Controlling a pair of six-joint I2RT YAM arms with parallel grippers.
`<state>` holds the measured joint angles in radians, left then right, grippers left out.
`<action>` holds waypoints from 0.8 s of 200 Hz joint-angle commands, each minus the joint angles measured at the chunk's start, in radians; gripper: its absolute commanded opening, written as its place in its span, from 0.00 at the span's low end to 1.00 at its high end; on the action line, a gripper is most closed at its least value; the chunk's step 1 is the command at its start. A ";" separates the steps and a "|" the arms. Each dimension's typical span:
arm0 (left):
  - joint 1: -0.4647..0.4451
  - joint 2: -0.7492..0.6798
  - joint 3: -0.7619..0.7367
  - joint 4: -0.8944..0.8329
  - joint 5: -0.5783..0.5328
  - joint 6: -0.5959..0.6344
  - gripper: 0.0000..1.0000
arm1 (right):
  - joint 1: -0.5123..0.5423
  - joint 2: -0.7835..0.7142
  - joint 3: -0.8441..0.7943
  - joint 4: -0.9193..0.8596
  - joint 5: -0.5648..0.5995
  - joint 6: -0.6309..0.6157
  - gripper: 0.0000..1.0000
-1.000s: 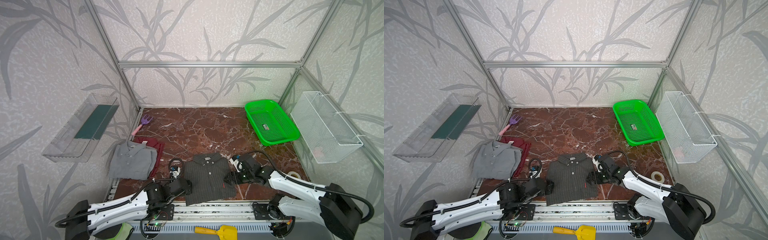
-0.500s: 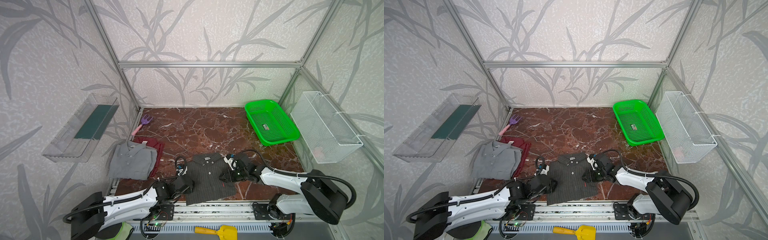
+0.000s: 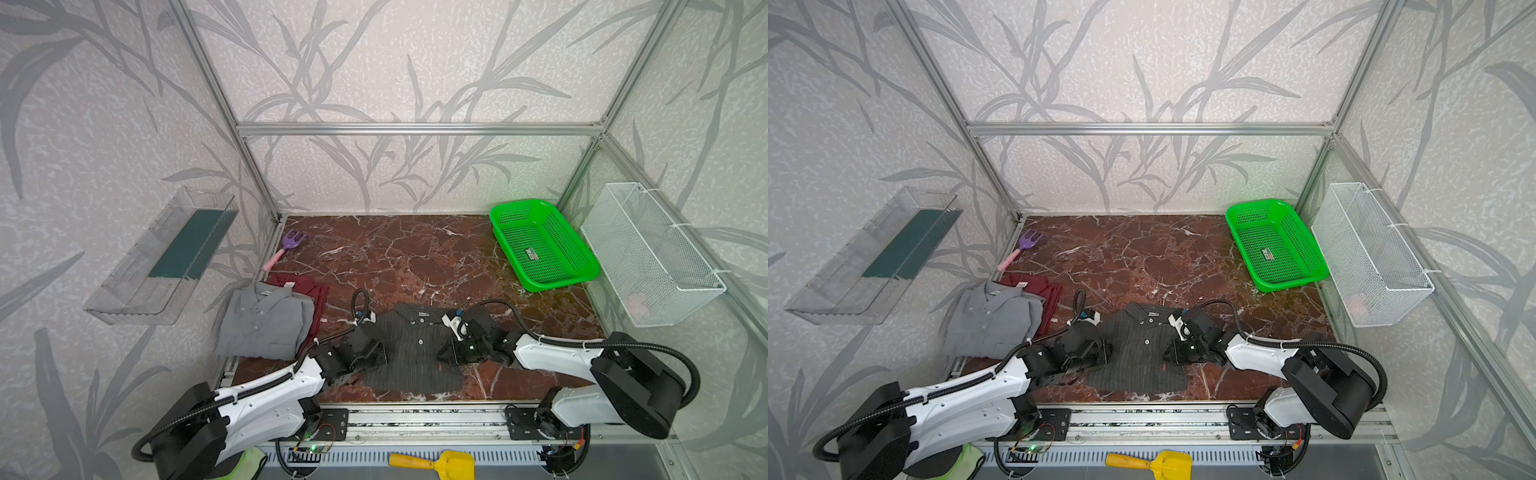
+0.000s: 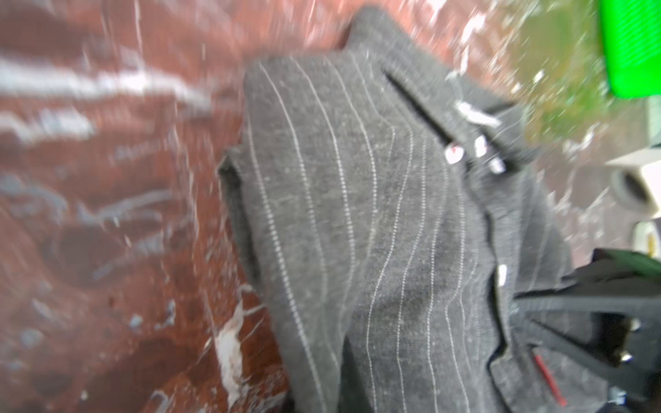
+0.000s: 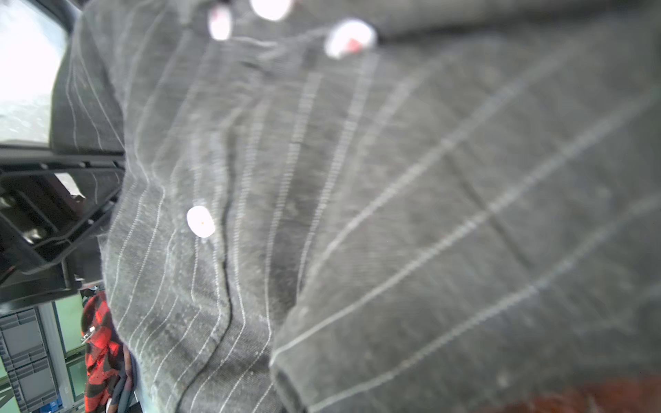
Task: Fold and stack the long sleeve shirts
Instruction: 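Lift the shirt and carry it toward the shirt stack with both grippers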
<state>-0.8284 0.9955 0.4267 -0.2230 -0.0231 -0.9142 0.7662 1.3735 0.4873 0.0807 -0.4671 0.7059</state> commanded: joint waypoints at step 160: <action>0.897 -0.070 0.527 -0.503 -0.087 0.456 0.00 | 0.297 0.591 0.978 0.092 0.155 0.014 0.00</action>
<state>-0.0219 0.9489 0.9497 -0.7528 -0.0490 -0.5026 1.0050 1.8732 1.3472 0.1307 -0.3470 0.7185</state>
